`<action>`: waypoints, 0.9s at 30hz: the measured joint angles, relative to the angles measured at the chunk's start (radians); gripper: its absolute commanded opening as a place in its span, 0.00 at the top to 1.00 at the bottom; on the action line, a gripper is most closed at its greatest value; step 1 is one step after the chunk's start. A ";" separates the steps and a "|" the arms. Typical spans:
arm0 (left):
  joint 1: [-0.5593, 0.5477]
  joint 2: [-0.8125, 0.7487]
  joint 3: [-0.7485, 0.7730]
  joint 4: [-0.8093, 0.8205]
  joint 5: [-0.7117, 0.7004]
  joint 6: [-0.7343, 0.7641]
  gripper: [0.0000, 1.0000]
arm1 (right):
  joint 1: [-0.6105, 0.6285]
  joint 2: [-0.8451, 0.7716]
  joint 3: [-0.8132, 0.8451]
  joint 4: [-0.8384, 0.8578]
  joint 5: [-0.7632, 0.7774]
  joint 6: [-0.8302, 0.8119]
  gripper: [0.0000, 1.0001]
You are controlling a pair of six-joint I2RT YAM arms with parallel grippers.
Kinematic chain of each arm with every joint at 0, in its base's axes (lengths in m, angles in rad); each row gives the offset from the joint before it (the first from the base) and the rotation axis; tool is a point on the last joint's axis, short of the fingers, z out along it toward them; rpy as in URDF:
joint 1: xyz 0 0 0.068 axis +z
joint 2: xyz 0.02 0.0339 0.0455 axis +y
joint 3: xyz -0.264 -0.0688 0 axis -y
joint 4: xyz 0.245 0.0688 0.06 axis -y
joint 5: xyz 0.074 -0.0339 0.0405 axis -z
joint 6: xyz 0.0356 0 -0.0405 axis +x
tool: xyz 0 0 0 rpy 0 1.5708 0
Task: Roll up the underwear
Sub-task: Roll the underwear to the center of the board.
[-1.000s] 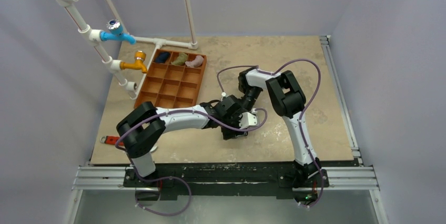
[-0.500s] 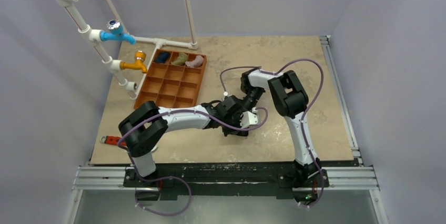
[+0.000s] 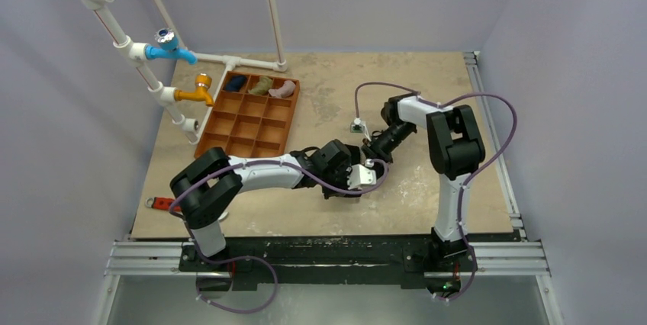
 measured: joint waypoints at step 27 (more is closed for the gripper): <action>0.000 -0.013 -0.023 0.013 0.017 0.045 1.00 | -0.027 0.088 0.098 0.188 -0.130 0.222 0.61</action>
